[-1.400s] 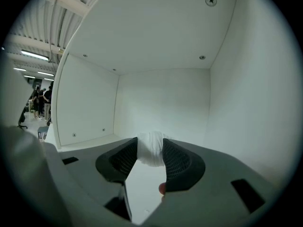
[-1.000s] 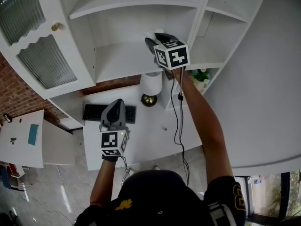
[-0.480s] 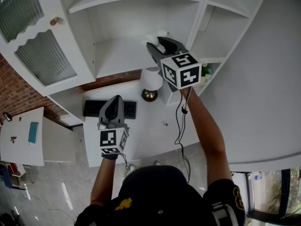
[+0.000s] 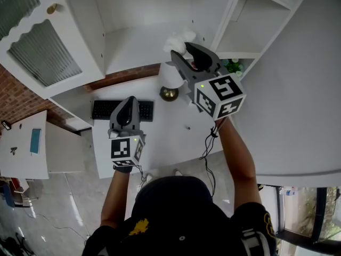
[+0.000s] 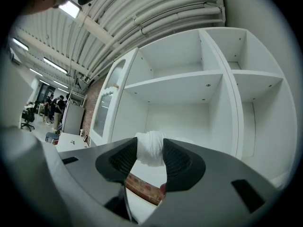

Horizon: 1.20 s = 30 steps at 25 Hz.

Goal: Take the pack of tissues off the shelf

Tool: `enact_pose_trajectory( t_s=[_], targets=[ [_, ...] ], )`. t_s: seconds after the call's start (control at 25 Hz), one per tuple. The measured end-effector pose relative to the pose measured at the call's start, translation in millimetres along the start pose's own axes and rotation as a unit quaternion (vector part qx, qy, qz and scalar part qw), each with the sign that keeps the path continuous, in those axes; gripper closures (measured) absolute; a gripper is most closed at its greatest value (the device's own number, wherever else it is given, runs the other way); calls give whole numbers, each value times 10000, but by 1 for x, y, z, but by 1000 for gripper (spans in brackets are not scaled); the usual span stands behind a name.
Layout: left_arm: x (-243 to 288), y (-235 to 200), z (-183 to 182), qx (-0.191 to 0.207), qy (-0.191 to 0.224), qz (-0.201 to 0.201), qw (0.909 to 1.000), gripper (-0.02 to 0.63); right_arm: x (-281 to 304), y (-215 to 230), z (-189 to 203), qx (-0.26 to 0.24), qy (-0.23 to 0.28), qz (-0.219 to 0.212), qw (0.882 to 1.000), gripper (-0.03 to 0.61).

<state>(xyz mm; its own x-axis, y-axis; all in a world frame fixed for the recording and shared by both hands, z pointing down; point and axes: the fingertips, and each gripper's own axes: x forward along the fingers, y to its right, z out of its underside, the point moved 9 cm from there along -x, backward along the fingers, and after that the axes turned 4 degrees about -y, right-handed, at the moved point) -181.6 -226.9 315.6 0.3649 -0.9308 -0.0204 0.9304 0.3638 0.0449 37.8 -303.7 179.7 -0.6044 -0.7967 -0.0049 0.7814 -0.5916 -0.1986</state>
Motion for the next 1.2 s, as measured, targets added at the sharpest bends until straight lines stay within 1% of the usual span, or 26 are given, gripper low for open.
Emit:
enact_pose_trajectory(
  t_s=[0.2, 0.36, 0.44, 0.6, 0.76, 1.2],
  targets=[
    [1, 1, 8, 0, -86, -8, 10000, 597, -13, -11, 14, 91, 66, -35, 9999, 410],
    [3, 2, 16, -14, -192, -7, 9998, 597, -17, -19, 26, -22, 58, -11, 10000, 408],
    [1, 4, 20, -25, -260, -7, 9997, 597, -21, -21, 32, 52, 22, -45, 10000, 408],
    [-3, 2, 19, 31, -252, -73, 9996, 596, -22, -27, 40, 74, -37, -67, 9999, 408],
    [-8, 0, 26, -35, -346, -116, 9993, 596, -24, -38, 55, 70, -158, -124, 9998, 408],
    [-10, 5, 51, -116, -639, -210, 9977, 597, -28, -52, 100, 383, -512, -240, 9977, 407]
  ],
)
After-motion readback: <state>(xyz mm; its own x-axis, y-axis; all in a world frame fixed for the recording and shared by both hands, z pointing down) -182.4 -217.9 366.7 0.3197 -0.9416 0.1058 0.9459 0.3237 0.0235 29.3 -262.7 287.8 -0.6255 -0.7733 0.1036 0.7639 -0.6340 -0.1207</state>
